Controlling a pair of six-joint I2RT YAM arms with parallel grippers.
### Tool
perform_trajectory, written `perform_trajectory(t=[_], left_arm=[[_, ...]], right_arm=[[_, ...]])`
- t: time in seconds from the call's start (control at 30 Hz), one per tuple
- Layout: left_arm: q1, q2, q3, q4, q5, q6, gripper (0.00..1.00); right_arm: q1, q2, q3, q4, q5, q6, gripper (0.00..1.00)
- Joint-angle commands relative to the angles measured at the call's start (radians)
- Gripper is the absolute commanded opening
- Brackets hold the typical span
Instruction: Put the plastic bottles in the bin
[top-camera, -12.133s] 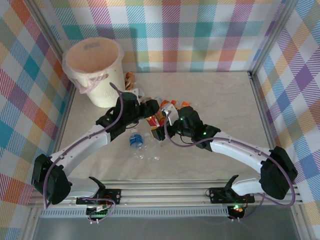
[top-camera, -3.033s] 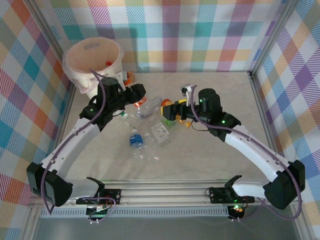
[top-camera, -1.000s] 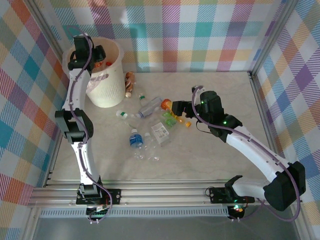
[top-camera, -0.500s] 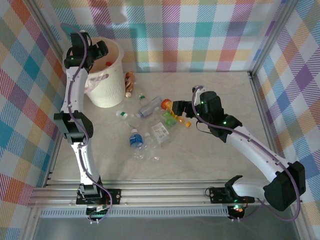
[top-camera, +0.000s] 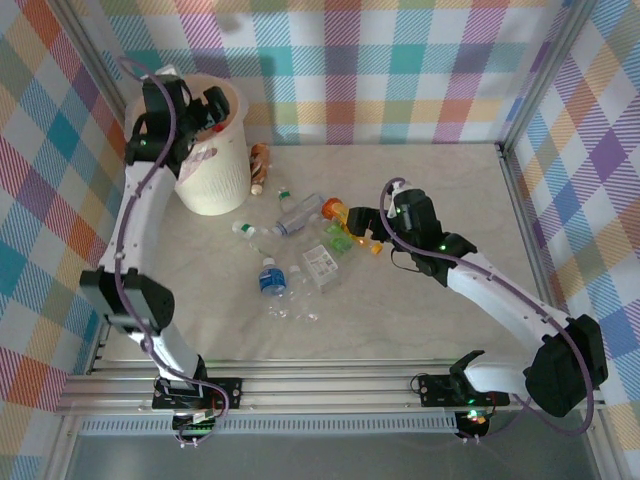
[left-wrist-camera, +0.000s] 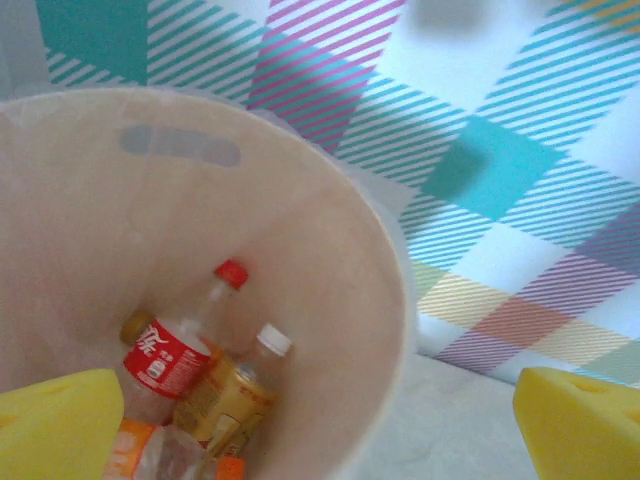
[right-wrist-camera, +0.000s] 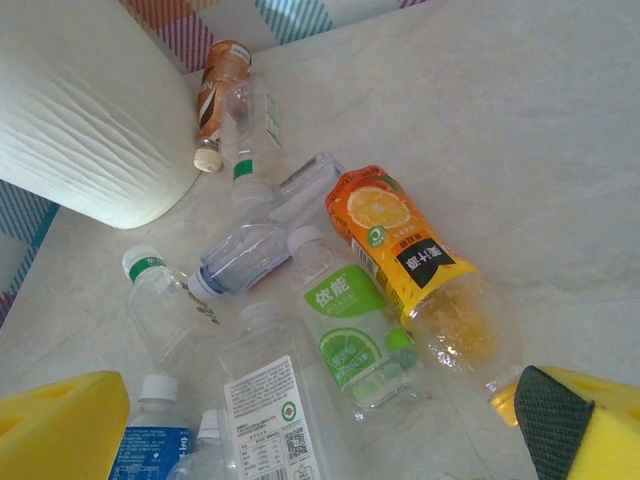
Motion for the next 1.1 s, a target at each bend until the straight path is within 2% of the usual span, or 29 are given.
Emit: perform_trajectory(t=[0.0,0.1,0.2,0.4,0.5,0.63,0.7,0.93,1.07], left_arm=[[-0.049,-0.166,-0.219,0.115,-0.124,-0.077,1.0],[-0.107,-0.294,-0.397,0.127,-0.179,-0.123,1.0],[-0.167,-0.409,-0.547,0.071,-0.228,-0.165,1.0],[-0.22,-0.542,-0.762,-0.061,-0.125,-0.268,1.0],[-0.231,-0.555,-0.845,-0.096,-0.035,-0.286,1.0],[-0.234,-0.541,-0.978,-0.024,0.151,-0.326,1.0],[-0.237,-0.514,-1.018,-0.008,0.2,-0.341,0.98],[-0.256,-0.456,-1.126,0.085,0.344,-0.369,0.95],[-0.269,-0.403,-1.138,0.056,0.353,-0.326,0.95]], right_arm=[[-0.009,-0.015,-0.018,0.051,-0.013,0.02,1.0],[-0.008,-0.019,-0.026,0.061,-0.01,0.021,1.0],[-0.008,-0.023,-0.031,0.069,-0.004,0.027,1.0],[-0.009,-0.035,-0.052,0.103,0.018,0.051,1.0],[-0.008,-0.027,-0.051,0.111,0.015,0.061,1.0],[-0.008,-0.008,-0.04,0.114,0.003,0.07,1.0],[-0.008,0.001,-0.033,0.111,-0.002,0.071,1.0],[-0.008,0.016,-0.016,0.099,-0.005,0.07,1.0],[-0.008,0.023,-0.015,0.103,-0.009,0.077,1.0]])
